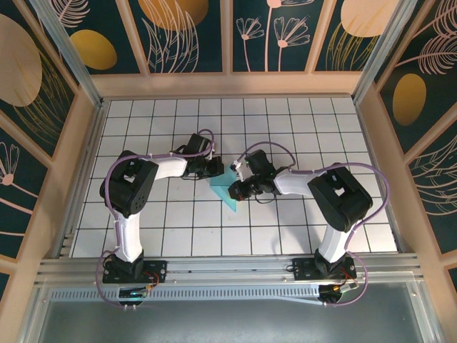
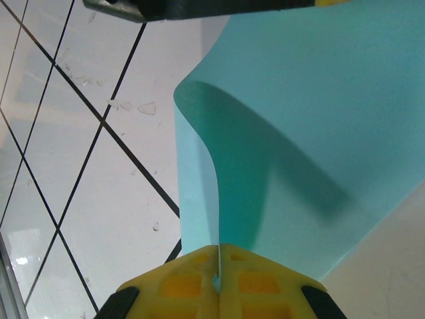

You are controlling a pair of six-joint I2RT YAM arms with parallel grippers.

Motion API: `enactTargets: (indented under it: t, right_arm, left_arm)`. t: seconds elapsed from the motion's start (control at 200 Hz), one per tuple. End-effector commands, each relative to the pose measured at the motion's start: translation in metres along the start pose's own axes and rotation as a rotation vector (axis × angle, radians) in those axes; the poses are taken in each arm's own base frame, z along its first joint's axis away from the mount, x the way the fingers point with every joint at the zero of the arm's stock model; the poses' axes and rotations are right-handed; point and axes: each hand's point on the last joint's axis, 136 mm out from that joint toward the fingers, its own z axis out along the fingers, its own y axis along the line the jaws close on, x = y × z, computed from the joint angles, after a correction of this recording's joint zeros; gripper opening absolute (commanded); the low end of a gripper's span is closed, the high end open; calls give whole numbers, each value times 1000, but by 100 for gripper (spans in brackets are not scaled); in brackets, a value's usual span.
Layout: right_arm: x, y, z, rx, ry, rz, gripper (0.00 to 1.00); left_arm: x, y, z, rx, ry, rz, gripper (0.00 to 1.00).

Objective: Fold a paper plane with a square sheet of paper (fold left side to right side)
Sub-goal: Third fold the triangle at the center of the table.

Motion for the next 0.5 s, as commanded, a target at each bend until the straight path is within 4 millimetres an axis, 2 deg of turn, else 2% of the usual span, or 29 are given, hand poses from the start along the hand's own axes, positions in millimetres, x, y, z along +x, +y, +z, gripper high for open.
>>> enactTargets:
  t: [0.0,0.495]
  right_arm:
    - [-15,3,-6,9,-32,-23,2]
    - [-5,-3,3,6,10,-5,4]
  left_arm:
    - [24,34,12,-119,66,-27,0]
    - [24,34,12,-120,69,-28,0]
